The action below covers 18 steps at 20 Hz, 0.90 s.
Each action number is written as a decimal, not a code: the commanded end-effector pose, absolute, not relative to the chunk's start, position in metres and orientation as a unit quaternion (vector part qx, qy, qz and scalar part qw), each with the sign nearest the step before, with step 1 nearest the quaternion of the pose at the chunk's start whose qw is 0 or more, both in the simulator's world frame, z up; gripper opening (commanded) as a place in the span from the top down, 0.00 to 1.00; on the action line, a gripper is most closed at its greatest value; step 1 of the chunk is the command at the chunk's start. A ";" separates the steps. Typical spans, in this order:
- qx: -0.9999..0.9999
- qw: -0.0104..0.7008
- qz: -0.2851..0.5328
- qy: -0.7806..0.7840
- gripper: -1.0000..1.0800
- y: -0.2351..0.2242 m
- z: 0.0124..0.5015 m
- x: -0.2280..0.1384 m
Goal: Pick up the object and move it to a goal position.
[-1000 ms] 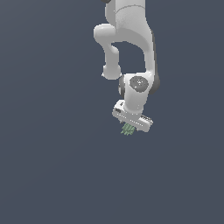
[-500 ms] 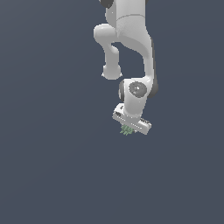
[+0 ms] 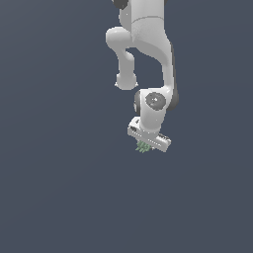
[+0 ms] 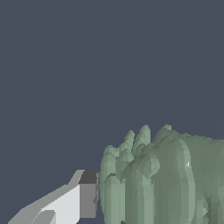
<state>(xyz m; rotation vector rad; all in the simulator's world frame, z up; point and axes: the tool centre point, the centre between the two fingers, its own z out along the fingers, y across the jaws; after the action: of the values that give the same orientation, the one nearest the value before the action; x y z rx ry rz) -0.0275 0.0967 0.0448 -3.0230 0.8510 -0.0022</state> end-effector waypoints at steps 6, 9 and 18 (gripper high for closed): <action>-0.963 0.000 -0.001 0.271 1.00 0.084 0.056 -0.030; -0.963 0.001 0.000 0.271 1.00 0.069 0.067 -0.032; -0.962 0.001 0.000 0.271 1.00 -0.004 0.129 -0.044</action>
<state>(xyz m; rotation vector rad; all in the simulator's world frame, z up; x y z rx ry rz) -0.0416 0.0105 0.1165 -3.0225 0.8519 0.0002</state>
